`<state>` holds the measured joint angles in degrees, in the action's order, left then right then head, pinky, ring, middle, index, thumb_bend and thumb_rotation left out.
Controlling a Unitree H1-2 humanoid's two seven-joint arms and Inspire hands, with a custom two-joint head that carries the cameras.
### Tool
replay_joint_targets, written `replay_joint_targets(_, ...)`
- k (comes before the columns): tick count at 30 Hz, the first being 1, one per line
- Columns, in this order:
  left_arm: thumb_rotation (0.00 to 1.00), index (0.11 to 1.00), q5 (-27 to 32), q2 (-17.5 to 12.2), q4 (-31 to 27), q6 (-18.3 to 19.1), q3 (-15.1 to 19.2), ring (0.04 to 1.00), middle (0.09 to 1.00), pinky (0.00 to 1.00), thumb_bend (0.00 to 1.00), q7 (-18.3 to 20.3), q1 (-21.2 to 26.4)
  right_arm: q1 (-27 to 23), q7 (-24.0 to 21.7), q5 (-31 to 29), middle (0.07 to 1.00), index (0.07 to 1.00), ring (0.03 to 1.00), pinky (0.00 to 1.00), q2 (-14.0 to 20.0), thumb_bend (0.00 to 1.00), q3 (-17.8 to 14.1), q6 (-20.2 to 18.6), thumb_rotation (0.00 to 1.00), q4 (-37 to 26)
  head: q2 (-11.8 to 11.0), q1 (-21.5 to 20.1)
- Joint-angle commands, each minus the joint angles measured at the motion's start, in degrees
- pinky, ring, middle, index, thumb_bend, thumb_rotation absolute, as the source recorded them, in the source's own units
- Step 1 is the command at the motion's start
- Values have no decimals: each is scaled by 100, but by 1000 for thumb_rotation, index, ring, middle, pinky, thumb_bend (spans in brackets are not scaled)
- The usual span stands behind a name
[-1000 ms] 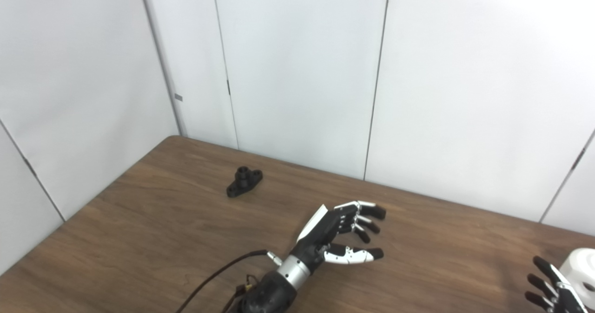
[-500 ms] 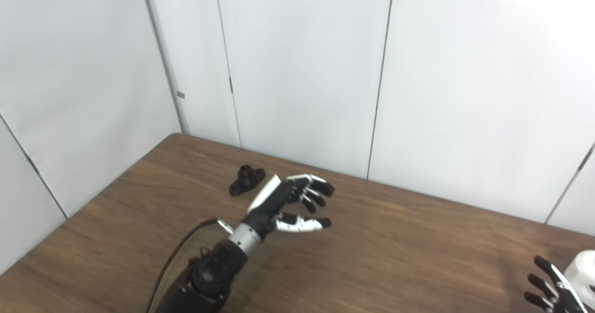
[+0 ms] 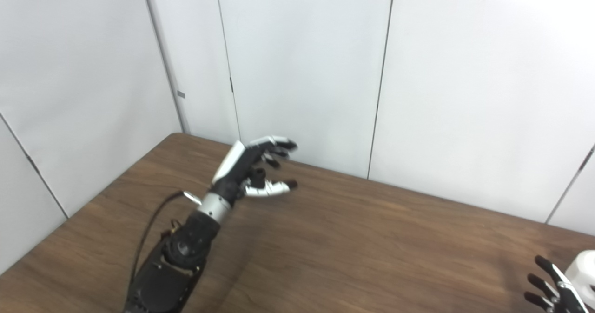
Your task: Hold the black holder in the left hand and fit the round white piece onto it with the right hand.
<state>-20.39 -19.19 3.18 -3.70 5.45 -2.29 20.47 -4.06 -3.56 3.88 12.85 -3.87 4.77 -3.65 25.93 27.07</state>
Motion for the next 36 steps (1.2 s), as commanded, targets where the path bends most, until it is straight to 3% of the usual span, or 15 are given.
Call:
replay_joint_targets(1, 0, 733, -254, -160, -243, 128, 125, 818, 839, 694, 735, -289, 278, -136, -7, -90, 958, 895, 865, 778, 78, 639, -68, 93, 19, -174, 7, -5)
replay_joint_targets(4, 12, 767, -538, -216, -261, 304, 213, 911, 900, 802, 726, -506, 313, -121, -13, -91, 957, 895, 869, 786, 80, 634, -76, 52, 14, -220, 23, 16)
replay_joint_targets(9, 130, 805, -923, -335, -160, 533, 319, 992, 981, 860, 754, -803, 392, -111, -13, -72, 954, 895, 858, 777, 92, 625, -89, 31, 0, -249, 38, 24)
replay_joint_targets(17, 234, 802, -1423, -590, 218, 771, 282, 1000, 1000, 990, 860, -1221, 463, -97, -25, -101, 961, 906, 841, 749, 119, 621, -148, 103, 0, -247, 85, 49)
replay_joint_targets(24, 345, 803, -1429, -754, 433, 1399, 184, 1000, 1000, 1000, 993, -933, 505, -89, -29, -81, 964, 907, 858, 746, 88, 622, -176, 6, 23, -322, 125, 26)
replay_joint_targets(36, 444, 850, -1442, -934, 726, 2191, -107, 1000, 1000, 1000, 1000, -490, 552, -54, -49, -74, 970, 913, 853, 755, 105, 625, -182, 2, 61, -353, 165, -5)
